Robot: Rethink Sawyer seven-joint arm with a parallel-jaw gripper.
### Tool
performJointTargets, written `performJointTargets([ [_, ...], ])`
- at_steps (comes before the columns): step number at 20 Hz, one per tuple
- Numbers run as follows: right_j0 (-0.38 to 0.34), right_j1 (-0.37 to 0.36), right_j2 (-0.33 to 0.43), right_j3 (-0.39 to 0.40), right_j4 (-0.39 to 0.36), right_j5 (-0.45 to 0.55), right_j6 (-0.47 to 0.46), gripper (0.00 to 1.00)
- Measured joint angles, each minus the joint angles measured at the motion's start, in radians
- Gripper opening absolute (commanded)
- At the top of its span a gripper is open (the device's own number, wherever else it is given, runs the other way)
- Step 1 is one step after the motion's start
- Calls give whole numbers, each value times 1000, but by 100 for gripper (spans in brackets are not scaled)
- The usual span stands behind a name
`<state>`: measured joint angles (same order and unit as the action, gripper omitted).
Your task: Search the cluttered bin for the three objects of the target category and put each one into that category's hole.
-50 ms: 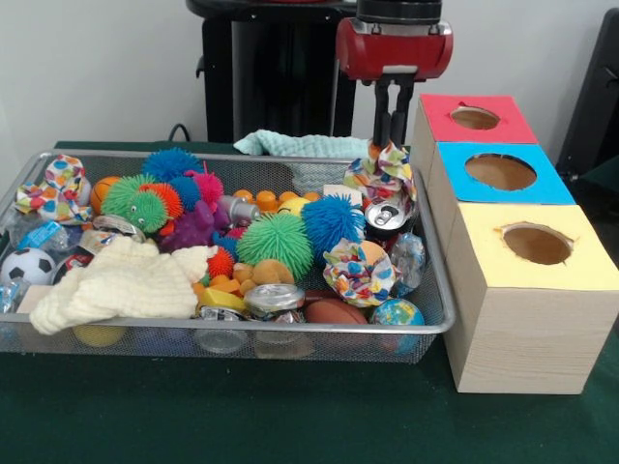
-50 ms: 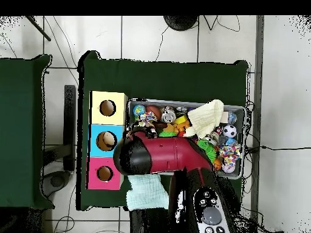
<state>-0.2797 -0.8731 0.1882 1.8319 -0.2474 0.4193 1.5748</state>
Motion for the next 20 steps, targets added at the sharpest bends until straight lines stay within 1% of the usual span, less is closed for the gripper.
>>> performJointTargets([
  [14,-3,1,38,0,-1,0,0,0],
  [17,3,1,37,-3,-1,0,0,0],
  [20,24,1,37,-14,-15,0,0,0],
])
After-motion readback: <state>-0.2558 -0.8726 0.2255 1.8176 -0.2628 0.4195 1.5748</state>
